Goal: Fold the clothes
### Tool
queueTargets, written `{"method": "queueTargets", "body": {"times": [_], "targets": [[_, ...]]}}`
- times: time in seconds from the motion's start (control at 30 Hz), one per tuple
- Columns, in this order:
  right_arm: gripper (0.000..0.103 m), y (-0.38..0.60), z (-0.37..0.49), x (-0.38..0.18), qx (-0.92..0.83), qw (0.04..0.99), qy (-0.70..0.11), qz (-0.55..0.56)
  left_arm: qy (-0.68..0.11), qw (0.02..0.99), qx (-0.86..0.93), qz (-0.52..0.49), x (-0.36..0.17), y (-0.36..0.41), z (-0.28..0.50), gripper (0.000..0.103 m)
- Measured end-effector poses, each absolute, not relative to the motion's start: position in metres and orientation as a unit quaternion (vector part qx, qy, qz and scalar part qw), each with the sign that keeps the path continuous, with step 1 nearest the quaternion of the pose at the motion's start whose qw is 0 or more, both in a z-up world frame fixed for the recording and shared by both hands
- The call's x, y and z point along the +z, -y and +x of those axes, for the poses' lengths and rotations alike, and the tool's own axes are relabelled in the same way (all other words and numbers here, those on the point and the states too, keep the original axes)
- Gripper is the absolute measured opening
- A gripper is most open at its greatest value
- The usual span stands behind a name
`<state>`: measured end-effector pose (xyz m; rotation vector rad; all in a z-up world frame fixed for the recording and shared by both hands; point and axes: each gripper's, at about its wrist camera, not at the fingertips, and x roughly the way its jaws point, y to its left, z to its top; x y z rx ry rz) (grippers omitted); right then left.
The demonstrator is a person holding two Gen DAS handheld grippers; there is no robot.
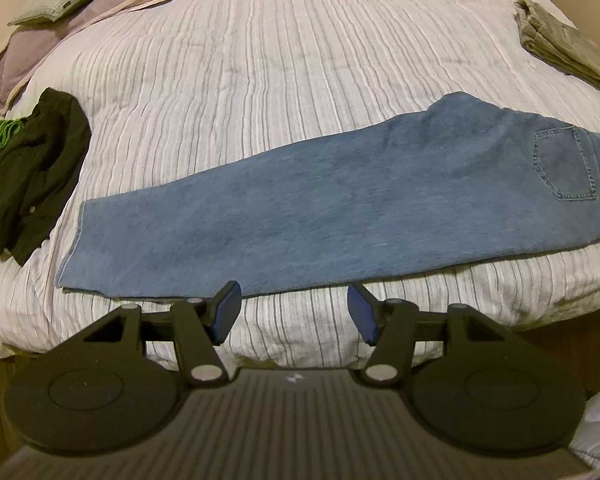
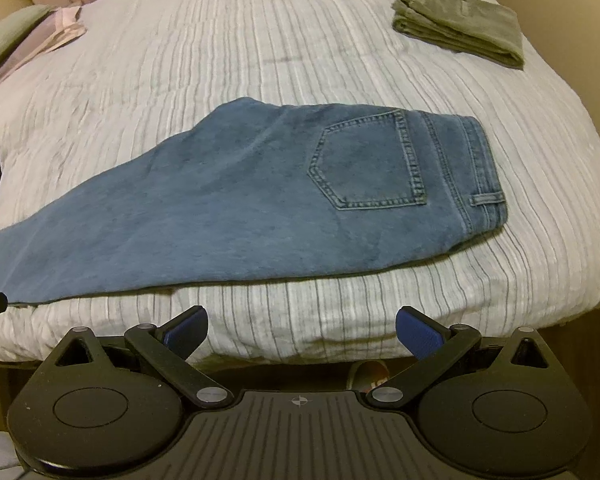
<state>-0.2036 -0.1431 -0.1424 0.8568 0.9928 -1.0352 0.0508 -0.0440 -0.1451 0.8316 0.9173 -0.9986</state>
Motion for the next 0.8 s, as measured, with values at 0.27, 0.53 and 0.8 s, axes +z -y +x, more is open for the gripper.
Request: {"method": "queueTargets", "body": {"times": [0.27, 0.53, 0.8], "targets": [[0.102, 0.148, -0.188, -0.153, -0.436, 0.684, -0.45, 0.374, -0.433, 0.717, -0.425, 0.343, -0.153, 0.029, 0.068, 0.055], [0.102, 0.149, -0.167, -0.171, -0.416, 0.701, -0.45, 0.365, -0.481, 0.756, -0.377, 0.233, -0.168, -0.015, 0.122, 0.044], [0.102, 0.147, -0.134, -0.193, -0.42, 0.726, -0.441, 0.319, -0.469, 0.809, -0.328, 0.135, -0.212, -0.053, 0.203, 0.014]]}}
